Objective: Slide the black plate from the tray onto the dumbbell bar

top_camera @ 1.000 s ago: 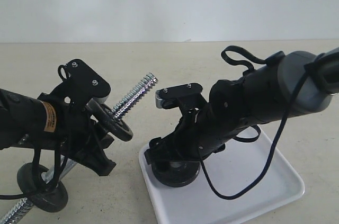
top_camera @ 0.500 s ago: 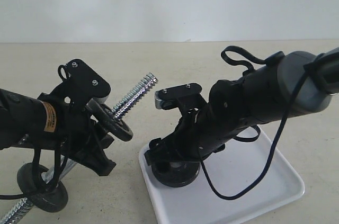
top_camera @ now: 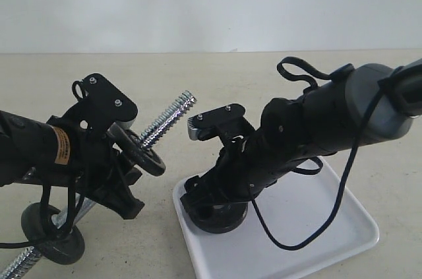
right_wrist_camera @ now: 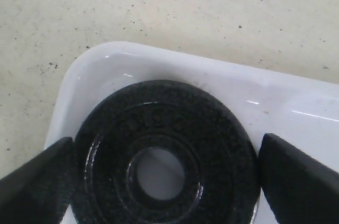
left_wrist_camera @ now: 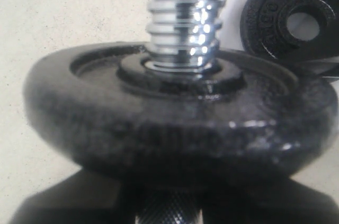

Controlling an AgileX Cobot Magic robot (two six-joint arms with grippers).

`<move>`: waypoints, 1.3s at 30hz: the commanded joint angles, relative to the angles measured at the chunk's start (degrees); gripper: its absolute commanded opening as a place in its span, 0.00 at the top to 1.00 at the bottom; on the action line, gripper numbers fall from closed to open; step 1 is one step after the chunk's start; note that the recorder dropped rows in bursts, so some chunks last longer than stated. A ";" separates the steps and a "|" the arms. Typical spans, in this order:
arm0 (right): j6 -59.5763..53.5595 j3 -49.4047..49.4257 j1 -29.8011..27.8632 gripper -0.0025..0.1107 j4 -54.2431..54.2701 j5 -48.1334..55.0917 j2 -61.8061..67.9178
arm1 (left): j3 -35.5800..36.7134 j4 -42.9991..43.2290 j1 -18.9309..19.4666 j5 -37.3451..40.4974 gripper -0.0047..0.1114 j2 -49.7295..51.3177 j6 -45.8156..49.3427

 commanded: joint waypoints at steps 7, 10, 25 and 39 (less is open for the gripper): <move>-1.33 -3.98 -0.06 0.24 0.03 14.94 2.62 | -1.73 -2.55 -0.31 -8.98 0.92 -2.85 -3.24; -0.83 -6.65 -0.06 0.24 0.03 19.64 2.62 | -1.73 -2.55 -0.31 -8.98 0.92 -2.85 -3.24; -0.80 -7.58 -0.06 0.24 -6.51 24.67 2.62 | -1.73 -2.55 -0.31 -8.98 0.92 -2.85 -3.24; 14.16 -7.58 -0.06 0.24 -25.16 24.94 2.62 | -1.73 -2.55 -0.31 -8.98 0.92 -2.85 -3.36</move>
